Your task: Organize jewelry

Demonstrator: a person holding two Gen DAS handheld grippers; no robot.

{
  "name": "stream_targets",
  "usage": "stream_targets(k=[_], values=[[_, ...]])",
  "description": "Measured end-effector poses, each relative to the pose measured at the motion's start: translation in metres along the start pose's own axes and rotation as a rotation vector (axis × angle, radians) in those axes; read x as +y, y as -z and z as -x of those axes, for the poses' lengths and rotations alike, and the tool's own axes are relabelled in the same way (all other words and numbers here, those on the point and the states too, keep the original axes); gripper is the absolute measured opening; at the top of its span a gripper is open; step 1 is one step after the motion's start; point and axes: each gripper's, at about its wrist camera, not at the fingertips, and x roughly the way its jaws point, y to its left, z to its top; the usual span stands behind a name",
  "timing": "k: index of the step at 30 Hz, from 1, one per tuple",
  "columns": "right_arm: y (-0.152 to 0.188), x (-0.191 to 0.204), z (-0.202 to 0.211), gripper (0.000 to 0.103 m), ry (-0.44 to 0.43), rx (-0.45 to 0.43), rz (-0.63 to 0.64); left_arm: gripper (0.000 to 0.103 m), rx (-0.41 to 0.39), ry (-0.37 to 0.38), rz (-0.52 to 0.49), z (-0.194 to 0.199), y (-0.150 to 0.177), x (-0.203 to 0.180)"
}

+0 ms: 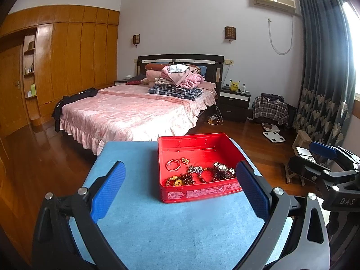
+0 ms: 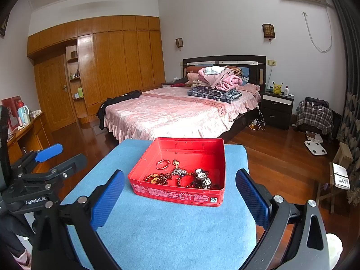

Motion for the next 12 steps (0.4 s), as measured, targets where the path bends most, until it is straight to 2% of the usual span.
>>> stream_targets(k=[12], values=[[0.0046,-0.0022,-0.0010,0.097,0.002,0.004,-0.002,0.095,0.009,0.001,0.005,-0.0009,0.0017,0.0002]])
